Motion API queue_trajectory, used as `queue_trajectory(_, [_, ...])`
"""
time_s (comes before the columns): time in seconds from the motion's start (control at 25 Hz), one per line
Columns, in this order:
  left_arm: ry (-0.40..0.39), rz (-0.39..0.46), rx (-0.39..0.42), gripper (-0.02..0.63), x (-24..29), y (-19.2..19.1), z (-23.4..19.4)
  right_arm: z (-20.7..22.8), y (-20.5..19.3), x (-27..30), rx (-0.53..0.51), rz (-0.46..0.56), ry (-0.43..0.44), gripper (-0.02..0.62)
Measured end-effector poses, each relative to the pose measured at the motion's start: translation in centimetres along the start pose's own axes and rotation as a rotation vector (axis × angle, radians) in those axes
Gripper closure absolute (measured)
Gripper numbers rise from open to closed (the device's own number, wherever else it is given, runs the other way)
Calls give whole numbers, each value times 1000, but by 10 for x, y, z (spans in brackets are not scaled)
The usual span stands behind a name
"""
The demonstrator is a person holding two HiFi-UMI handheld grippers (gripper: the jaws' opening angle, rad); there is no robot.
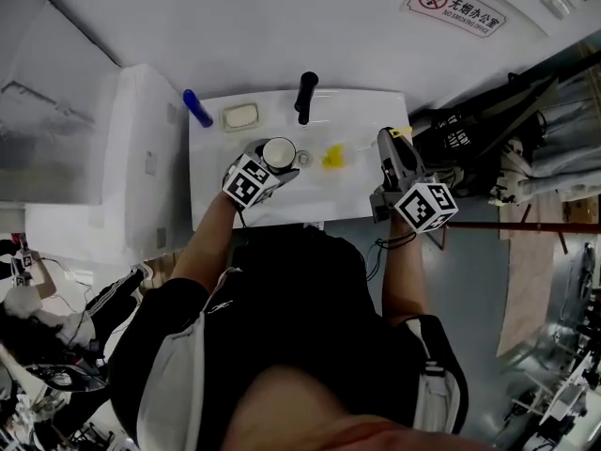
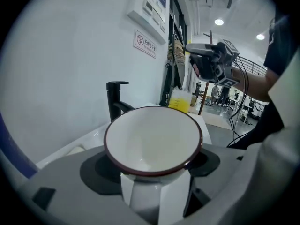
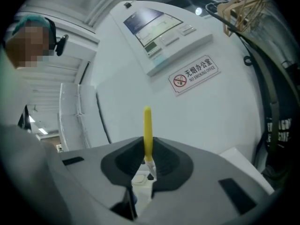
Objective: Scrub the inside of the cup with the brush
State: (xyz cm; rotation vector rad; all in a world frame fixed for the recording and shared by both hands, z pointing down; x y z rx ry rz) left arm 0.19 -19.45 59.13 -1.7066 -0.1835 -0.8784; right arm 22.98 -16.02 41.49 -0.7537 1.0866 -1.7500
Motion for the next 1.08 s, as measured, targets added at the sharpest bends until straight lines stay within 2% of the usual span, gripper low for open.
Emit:
queue_trajectory(0.12, [10,-5,1,216,-1,0,-2,11,-27,3,36,-33,-58,540])
queue_trajectory(0.28, [21,-5,3,216,-3,1,-4,14,-42,5,58,-53,-68,540])
queue_trajectory(1.08, [23,-25,24,216,-7,-2,9,3,-52,-8,29,-85,-66,540])
Point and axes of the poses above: the fingertips, and each gripper's own axes: x forward along the fingers, z to its right, y out of its top, the point moved 4 cm from there along -x, backward along the fingers, and after that the axes turned 1 degree about -z, right-handed, at the moved point
